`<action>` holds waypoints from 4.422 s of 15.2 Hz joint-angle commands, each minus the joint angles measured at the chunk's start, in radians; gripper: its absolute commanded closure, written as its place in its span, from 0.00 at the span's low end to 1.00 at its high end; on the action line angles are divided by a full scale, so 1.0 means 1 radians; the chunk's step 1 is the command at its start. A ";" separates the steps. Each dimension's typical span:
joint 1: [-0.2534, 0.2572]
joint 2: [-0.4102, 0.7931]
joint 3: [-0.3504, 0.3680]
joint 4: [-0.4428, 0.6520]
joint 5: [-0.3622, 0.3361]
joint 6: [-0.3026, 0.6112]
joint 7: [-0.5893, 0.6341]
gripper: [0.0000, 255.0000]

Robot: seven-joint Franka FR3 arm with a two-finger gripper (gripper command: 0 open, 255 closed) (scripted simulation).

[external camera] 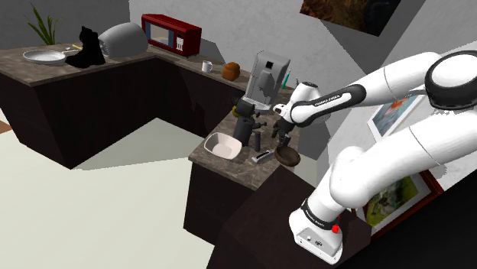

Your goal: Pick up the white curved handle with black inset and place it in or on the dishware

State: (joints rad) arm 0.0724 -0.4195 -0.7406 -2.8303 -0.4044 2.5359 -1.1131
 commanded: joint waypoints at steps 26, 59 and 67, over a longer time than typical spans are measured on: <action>-0.229 1.058 0.356 0.513 1.460 0.310 -1.638 0.00; -0.023 0.797 0.091 0.384 1.110 0.195 -1.359 1.00; -0.025 0.729 -0.010 0.370 1.007 0.146 -1.365 1.00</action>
State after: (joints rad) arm 0.0649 0.3118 -0.7377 -2.4696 0.6135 2.6959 -2.4589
